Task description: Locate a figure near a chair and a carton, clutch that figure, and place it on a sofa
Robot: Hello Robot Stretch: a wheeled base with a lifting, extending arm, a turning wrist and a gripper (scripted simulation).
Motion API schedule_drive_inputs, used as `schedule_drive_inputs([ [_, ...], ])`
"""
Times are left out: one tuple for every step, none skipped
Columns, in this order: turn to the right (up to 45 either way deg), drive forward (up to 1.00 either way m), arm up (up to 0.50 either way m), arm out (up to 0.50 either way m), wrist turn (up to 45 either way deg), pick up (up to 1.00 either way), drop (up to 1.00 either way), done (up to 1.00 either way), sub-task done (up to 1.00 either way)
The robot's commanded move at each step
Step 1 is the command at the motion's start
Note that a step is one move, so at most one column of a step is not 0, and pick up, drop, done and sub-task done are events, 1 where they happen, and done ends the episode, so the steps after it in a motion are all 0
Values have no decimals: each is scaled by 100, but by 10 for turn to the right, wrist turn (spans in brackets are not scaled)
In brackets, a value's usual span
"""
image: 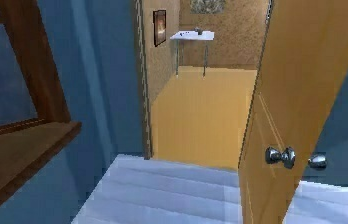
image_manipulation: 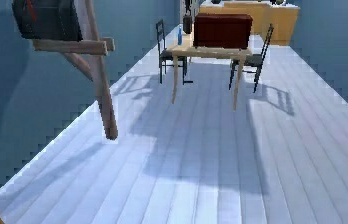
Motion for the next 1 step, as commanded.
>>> schedule_drive_inputs([
  [0,100,0,0,0,0,0,0,0],
])
